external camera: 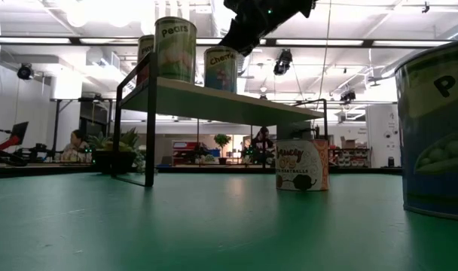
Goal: Pick and place cans onto a shelf
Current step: Adjust the cans on the shelf
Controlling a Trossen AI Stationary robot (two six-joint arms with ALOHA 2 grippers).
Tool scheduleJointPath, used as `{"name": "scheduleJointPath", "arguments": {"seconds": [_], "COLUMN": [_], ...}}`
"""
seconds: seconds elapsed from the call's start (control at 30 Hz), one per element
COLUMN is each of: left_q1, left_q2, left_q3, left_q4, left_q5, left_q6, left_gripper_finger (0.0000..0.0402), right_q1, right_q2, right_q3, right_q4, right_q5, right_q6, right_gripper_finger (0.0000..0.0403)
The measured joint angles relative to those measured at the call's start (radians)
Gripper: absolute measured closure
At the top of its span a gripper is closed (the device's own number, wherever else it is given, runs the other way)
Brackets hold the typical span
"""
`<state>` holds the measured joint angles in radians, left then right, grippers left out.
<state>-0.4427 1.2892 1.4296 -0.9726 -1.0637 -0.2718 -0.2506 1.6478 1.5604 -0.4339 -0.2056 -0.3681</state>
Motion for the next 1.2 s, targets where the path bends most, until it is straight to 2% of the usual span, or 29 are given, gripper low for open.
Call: {"name": "scheduleJointPath", "arguments": {"seconds": [0.27,1.2], "left_q1": [0.000,0.000], "left_q2": [0.000,0.000], "left_q3": [0.000,0.000], "left_q4": [0.000,0.000], "left_q5": [0.000,0.000], "left_q6": [0.000,0.000], "left_gripper_finger": [0.0402,0.0402], "right_q1": [0.044,0.039], "right_q2": [-0.004,-0.046], "right_q3": [0.000,0.019], "right_q4": [-0.025,-0.093], "right_q5": [-0.011,0.002], "right_q6": [-0.033,-0.063], "right_gripper_finger": [0.0390,0.0390]}}
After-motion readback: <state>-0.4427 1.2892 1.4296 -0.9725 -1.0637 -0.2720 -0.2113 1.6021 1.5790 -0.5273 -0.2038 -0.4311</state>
